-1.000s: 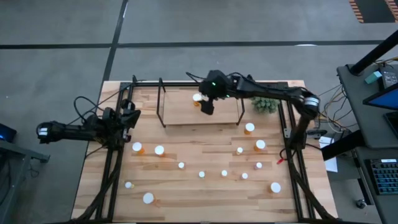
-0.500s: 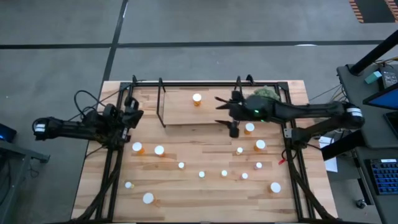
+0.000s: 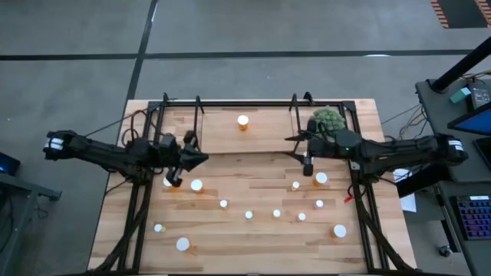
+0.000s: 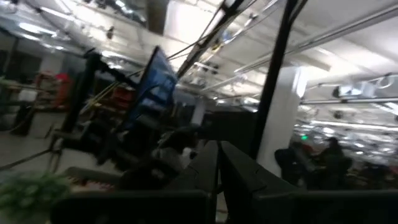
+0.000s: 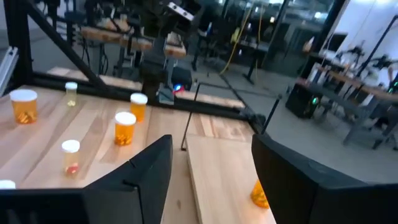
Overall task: Pick and place medicine bottles onto shelf by color
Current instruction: Put the small yellow pill bottle on the shelf
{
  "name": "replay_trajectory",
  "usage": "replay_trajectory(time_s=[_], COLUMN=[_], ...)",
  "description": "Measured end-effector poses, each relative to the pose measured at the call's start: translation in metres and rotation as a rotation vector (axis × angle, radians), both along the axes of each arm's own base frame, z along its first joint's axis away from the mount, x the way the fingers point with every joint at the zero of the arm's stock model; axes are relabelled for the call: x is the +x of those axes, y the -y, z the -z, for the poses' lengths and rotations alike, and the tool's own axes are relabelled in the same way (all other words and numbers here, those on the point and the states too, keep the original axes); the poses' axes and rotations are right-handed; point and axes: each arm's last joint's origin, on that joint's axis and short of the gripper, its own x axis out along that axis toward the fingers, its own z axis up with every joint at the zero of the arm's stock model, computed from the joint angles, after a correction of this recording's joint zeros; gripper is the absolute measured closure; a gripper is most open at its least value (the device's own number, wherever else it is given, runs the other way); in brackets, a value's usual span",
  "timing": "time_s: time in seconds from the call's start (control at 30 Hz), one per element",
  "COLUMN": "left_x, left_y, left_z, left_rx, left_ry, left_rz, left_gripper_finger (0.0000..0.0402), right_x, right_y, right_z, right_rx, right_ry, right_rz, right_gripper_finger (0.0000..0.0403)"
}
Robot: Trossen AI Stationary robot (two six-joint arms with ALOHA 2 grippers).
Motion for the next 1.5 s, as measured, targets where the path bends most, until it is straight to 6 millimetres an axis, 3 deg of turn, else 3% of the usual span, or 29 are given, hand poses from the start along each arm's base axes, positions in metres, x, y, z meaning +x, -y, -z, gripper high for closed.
replay_trajectory(time_s=[0.23, 0.47, 0.63, 0.93, 1.1, 1.33, 1.5], left_x=[0.013, 0.026, 0.038, 0.047, 0.046, 0.045, 0.039], left_y=[0.006, 0.016, 0.028, 0.065, 0.097, 0.131, 0.137], left_z=[-0.005, 0.011, 0.003, -0.029, -0.041, -0.025, 0.0], left_rx=[-0.007, -0.305, -0.437, -0.689, -0.778, -0.927, -0.959], left_ry=[-0.06, -0.239, -0.347, -0.854, -1.099, -1.42, -1.603], left_rz=[0.124, 0.279, 0.349, 0.405, 0.417, 0.293, 0.051], left_gripper_finger=[0.0402, 0.0402, 0.0402, 0.0402, 0.0402, 0.0402, 0.0402], right_x=[-0.012, -0.02, -0.021, -0.022, -0.024, -0.024, -0.024], right_y=[-0.001, -0.002, -0.002, -0.002, -0.002, -0.002, -0.002], right_z=[0.008, 0.012, 0.011, 0.012, 0.014, 0.014, 0.014], right_rx=[-0.021, -0.056, -0.086, -0.086, -0.077, -0.075, -0.075], right_ry=[0.082, 0.134, 0.156, 0.155, 0.154, 0.157, 0.155], right_rz=[-0.002, -0.008, -0.006, -0.006, -0.006, -0.006, -0.003], right_gripper_finger=[0.0193, 0.0193, 0.0193, 0.0193, 0.0193, 0.0193, 0.0193])
